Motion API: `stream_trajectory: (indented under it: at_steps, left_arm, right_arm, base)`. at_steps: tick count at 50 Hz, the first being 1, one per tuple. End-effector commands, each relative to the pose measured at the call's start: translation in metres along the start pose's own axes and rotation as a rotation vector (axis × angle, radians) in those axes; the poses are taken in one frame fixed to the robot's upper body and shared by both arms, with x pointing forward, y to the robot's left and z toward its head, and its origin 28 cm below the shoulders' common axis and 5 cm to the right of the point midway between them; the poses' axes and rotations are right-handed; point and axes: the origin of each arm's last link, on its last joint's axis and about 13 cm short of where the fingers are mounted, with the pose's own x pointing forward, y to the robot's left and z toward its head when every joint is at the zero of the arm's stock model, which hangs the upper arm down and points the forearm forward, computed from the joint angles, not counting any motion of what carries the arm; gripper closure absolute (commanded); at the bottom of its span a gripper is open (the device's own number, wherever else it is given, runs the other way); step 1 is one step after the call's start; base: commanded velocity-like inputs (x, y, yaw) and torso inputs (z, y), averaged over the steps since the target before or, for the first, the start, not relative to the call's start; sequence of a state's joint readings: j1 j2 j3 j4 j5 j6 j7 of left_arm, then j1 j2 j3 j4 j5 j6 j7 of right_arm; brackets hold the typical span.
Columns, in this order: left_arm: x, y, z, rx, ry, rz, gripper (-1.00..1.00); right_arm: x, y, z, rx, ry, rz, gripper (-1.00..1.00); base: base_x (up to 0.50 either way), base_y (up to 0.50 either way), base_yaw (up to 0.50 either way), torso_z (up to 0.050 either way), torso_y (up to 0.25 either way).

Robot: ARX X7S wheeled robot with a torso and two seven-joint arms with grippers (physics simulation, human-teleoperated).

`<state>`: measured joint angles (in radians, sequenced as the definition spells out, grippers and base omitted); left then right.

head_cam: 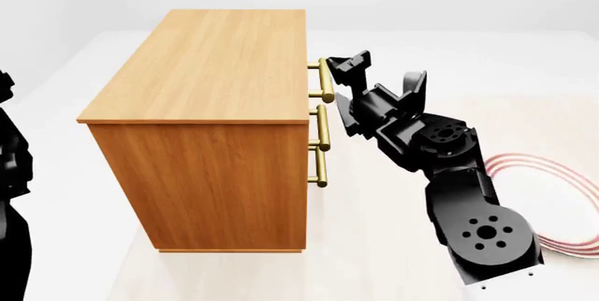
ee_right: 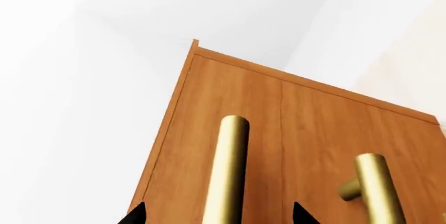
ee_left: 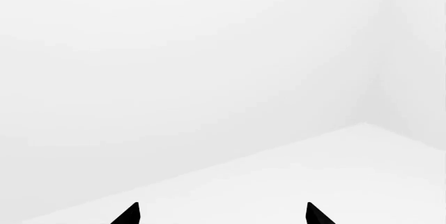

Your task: Open the top drawer of the cabinet and put the bowl in it.

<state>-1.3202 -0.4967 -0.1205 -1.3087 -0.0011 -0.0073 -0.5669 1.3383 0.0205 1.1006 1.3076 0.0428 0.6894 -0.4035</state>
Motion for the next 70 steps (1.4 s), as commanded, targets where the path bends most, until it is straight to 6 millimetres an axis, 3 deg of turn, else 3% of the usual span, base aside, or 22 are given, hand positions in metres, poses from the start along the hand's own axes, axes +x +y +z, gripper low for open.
stream_trajectory:
  at_steps: [1, 25, 26, 45, 70]
  left_arm:
    - [0.000, 0.000, 0.000, -0.004, -0.002, -0.003, -1.00]
    - [0.001, 0.001, 0.003, -0.005, -0.013, -0.011, -1.00]
    - [0.001, 0.001, 0.003, -0.002, -0.016, -0.012, -1.00]
    - [0.001, 0.001, 0.002, -0.005, -0.017, -0.013, -1.00]
    - [0.001, 0.001, 0.003, -0.001, -0.006, -0.003, -1.00]
  right_arm:
    - [0.002, -0.006, -0.011, -0.019, 0.038, -0.019, -1.00]
    - [0.003, -0.006, -0.018, -0.006, 0.070, -0.003, -1.00]
    - [0.003, -0.006, -0.018, -0.007, 0.070, -0.003, 1.00]
    - [0.002, -0.006, -0.014, -0.032, 0.063, -0.037, 1.00]
    - [-0.013, -0.001, 0.023, -0.015, -0.020, -0.023, 1.00]
  base:
    - [0.00, 0.00, 0.00, 0.000, 0.000]
    - [0.00, 0.00, 0.00, 0.000, 0.000]
    - [0.00, 0.00, 0.00, 0.000, 0.000]
    - [0.00, 0.00, 0.00, 0.000, 0.000]
    - [0.00, 0.00, 0.00, 0.000, 0.000]
